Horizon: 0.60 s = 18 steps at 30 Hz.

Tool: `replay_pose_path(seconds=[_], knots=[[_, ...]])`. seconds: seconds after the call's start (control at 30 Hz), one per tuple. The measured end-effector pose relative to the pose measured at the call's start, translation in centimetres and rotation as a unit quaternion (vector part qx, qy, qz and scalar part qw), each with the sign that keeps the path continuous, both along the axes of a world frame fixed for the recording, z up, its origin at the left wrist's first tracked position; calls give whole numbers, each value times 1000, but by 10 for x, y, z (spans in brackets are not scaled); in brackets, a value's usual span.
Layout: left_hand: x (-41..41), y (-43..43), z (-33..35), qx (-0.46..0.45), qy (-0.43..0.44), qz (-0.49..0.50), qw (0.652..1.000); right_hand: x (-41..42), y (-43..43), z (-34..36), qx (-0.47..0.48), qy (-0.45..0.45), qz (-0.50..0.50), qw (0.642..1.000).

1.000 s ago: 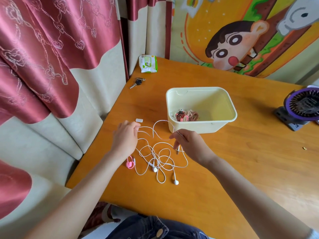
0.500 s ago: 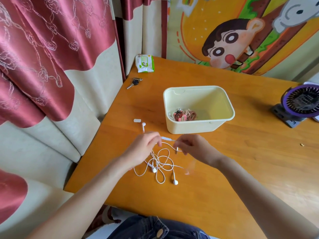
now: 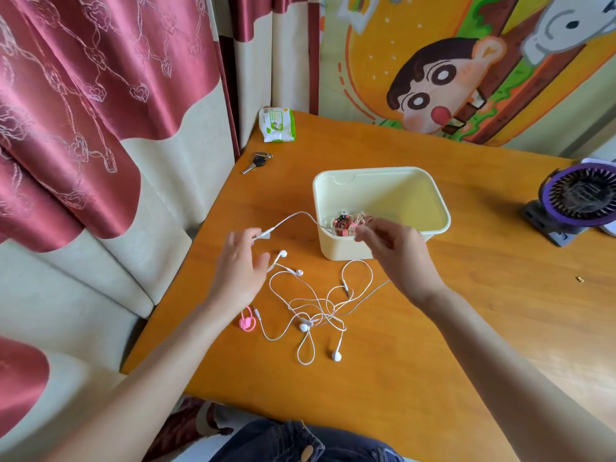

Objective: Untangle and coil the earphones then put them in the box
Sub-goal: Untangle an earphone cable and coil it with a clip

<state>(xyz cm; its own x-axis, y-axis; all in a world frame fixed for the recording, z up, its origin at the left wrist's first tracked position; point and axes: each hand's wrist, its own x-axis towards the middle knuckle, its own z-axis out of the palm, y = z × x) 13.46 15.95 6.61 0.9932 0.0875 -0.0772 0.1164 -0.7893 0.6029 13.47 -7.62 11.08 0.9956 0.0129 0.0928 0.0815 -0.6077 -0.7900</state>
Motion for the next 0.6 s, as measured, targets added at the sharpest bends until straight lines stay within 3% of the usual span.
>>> replay_pose_path(seconds=[0.17,0.27,0.37,0.47,0.6], knots=[[-11,-31,30,-98,-120,-170,973,-5,34,20,-65,-25,97,993],[-18,-44,46,-214,-44,-209,953,-5,40,18,-40,-19,103,994],[-13,-36,39,-225,-73,-136,962,-3,30,4,-6,14,102,995],[-3,-22,35,-295,-119,-11,948,-2,12,-27,20,88,69,994],[3,-12,48,-316,-174,75,930,-6,-14,-70,-50,180,28,982]])
